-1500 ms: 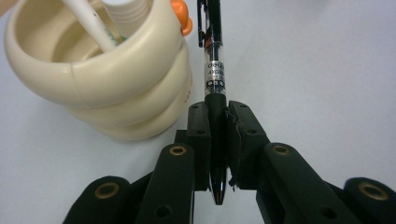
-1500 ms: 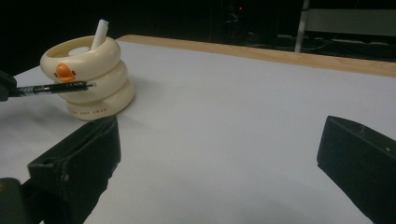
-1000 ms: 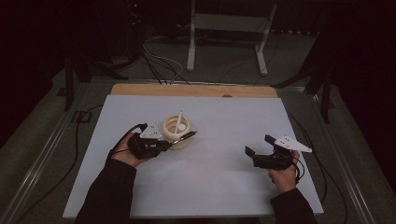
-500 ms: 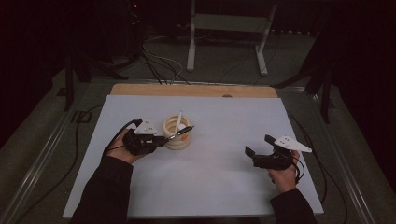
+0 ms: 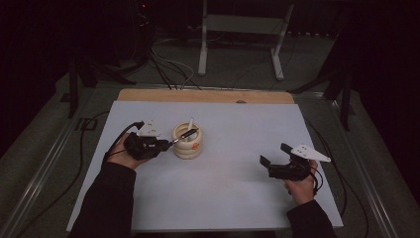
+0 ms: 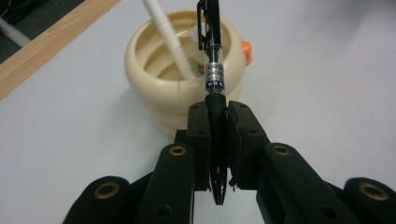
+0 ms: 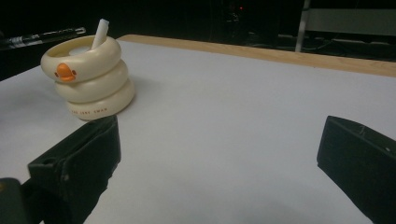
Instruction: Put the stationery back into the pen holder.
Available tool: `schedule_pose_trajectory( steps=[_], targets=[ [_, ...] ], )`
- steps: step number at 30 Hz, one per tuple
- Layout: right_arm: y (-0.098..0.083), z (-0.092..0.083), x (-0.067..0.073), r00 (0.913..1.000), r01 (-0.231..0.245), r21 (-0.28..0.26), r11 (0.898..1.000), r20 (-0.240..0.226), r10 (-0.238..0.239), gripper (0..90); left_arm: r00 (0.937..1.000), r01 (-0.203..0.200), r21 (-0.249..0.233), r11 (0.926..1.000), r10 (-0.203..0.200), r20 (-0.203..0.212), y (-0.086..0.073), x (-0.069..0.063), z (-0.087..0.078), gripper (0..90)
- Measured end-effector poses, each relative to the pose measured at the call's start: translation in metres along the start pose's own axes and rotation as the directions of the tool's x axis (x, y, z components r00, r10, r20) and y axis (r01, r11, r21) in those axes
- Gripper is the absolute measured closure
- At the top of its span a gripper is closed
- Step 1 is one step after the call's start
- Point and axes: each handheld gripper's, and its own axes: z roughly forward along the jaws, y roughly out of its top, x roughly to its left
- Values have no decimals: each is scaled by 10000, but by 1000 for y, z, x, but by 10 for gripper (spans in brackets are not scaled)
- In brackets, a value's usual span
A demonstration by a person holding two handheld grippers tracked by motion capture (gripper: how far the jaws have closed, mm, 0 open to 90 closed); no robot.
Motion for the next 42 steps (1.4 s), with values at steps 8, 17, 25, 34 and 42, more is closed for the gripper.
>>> schedule_pose_trajectory(
  steps=[8, 17, 25, 34, 42],
  targets=[
    [0, 0, 0, 10000, 2, 7, 10000, -5, -2, 1, 9994, 223, 249, 9994, -216, -258, -2, 7, -1, 807],
    [0, 0, 0, 10000, 2, 13, 10000, -14, -2, 1, 9994, 201, 396, 9990, -190, -302, -1, 8, -1, 805],
    [0, 0, 0, 10000, 0, 16, 10000, -13, 0, 1, 9993, 195, 387, 9991, -182, -322, 1, 10, -4, 803],
    [0, 1, 0, 10000, 9, 29, 10000, -9, -9, 1, 9994, 141, 378, 9992, -130, -307, 3, 11, -6, 802],
    [0, 0, 0, 10000, 5, 16, 10000, -12, -5, 1, 9994, 141, 318, 9994, -130, -316, 7, 12, -8, 802]
  ],
)
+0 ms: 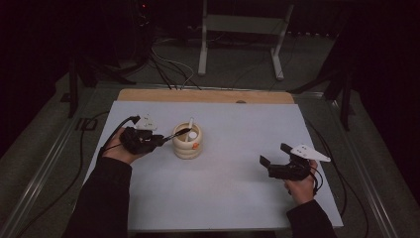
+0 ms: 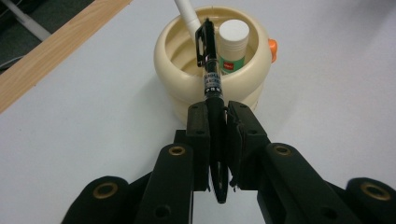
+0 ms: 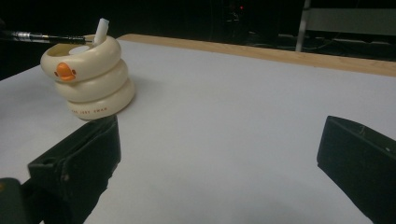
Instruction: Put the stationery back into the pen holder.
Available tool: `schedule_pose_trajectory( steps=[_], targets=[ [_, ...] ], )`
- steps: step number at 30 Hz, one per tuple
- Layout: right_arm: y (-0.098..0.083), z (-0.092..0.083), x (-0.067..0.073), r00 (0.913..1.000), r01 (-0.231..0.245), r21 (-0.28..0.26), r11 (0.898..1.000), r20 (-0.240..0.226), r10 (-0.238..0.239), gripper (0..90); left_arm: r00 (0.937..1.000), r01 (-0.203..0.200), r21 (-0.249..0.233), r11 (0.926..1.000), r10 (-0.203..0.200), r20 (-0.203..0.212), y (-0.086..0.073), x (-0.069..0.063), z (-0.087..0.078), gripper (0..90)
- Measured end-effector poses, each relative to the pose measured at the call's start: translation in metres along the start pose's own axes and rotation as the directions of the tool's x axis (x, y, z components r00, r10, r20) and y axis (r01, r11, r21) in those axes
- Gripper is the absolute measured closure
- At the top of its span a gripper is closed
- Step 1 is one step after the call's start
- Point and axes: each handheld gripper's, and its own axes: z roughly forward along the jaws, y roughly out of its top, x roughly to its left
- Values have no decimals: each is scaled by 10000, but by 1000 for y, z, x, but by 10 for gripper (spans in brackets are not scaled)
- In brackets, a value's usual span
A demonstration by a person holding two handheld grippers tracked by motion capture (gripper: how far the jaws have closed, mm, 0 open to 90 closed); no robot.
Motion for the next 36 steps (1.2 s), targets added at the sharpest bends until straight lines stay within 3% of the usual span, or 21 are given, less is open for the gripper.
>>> schedule_pose_trajectory(
  steps=[23, 36],
  targets=[
    [-1, 0, -2, 10000, -75, 1, 10000, -32, 75, 1, 10000, -32, -181, 9998, 33, 72, 16, 4, 1, 804],
    [-1, 1, -3, 9999, -114, 4, 9999, -77, 114, 1, 9996, -219, 238, 9995, 215, 172, 22, 3, 5, 799]
  ],
)
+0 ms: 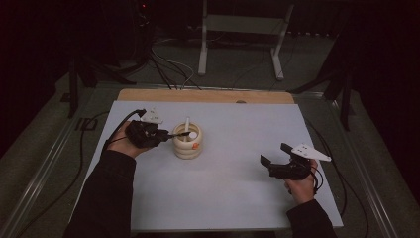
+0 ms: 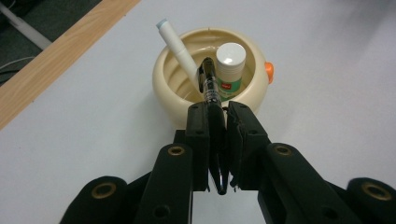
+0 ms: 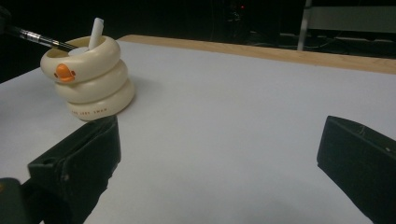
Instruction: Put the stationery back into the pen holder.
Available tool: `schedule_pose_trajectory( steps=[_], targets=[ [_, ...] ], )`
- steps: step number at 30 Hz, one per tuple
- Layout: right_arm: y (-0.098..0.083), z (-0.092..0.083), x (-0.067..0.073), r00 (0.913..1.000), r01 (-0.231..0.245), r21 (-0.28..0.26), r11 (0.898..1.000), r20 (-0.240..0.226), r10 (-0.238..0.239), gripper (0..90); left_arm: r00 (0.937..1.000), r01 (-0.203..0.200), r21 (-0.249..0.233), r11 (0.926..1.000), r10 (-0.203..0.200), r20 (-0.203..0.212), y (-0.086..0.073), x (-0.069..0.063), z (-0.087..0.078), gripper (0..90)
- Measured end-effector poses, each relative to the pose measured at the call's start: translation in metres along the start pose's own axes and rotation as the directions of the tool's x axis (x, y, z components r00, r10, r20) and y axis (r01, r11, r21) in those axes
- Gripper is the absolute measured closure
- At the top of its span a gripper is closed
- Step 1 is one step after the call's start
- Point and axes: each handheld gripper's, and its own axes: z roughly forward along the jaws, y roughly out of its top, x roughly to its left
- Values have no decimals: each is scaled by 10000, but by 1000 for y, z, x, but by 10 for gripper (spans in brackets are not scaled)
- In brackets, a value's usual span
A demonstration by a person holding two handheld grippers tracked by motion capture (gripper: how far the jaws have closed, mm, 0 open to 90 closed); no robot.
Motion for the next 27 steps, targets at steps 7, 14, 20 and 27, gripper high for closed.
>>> schedule_pose_trajectory(
  steps=[7, 14, 20, 27],
  targets=[
    [0, 1, -1, 10000, -9, 43, 10000, 13, 9, 1, 10000, 25, 173, 9998, -26, 2, 3, 1, 5, 799],
    [0, 2, 0, 10000, 67, 78, 9999, 5, -67, 1, 10000, 0, 428, 9991, 1, -42, 7, 2, 7, 797],
    [0, 2, 0, 10000, 90, 71, 9999, -4, -90, 1, 10000, -39, 585, 9983, 44, -73, 12, 2, 7, 794],
    [0, 2, 0, 9999, 116, 78, 9999, -14, -116, 1, 9998, 1, 589, 9983, 9, -178, 12, 3, 2, 793]
  ],
)
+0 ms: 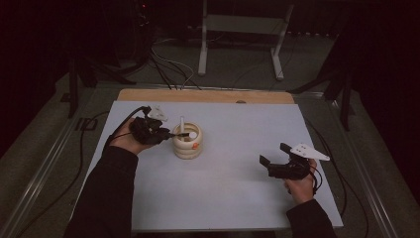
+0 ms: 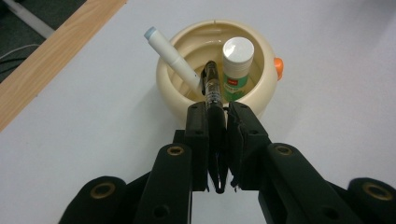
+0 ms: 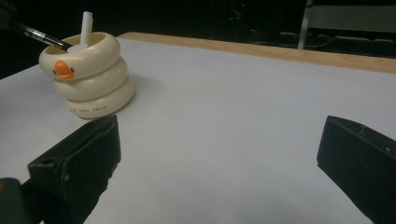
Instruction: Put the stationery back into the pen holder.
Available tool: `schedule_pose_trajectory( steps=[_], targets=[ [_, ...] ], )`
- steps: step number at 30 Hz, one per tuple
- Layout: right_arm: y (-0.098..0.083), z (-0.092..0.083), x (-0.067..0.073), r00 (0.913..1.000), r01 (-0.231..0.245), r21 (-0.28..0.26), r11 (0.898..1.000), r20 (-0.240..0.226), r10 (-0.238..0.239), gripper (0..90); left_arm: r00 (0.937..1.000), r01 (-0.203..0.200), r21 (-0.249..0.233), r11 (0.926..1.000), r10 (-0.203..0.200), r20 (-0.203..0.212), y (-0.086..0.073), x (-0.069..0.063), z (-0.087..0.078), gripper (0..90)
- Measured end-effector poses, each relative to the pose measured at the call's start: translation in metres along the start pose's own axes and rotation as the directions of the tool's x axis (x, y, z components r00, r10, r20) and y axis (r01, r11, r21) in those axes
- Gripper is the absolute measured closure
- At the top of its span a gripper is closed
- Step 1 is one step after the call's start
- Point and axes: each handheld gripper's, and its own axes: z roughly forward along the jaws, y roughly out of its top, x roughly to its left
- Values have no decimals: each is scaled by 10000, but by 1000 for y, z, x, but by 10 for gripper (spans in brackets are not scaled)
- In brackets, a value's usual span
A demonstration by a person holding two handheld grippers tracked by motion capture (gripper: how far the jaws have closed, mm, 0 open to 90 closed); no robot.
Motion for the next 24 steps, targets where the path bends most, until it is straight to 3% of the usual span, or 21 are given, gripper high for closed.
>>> schedule_pose_trajectory(
  steps=[12, 24],
  targets=[
    [0, 1, 0, 10000, -17, 16, 10000, -36, 17, 1, 9998, 26, 7, 10000, -26, -187, 0, 1, -9, 790],
    [0, 1, 1, 10000, 7, 34, 10000, -64, -7, 1, 9999, 100, 98, 9999, -99, -134, 7, 1, 5, 778]
  ],
)
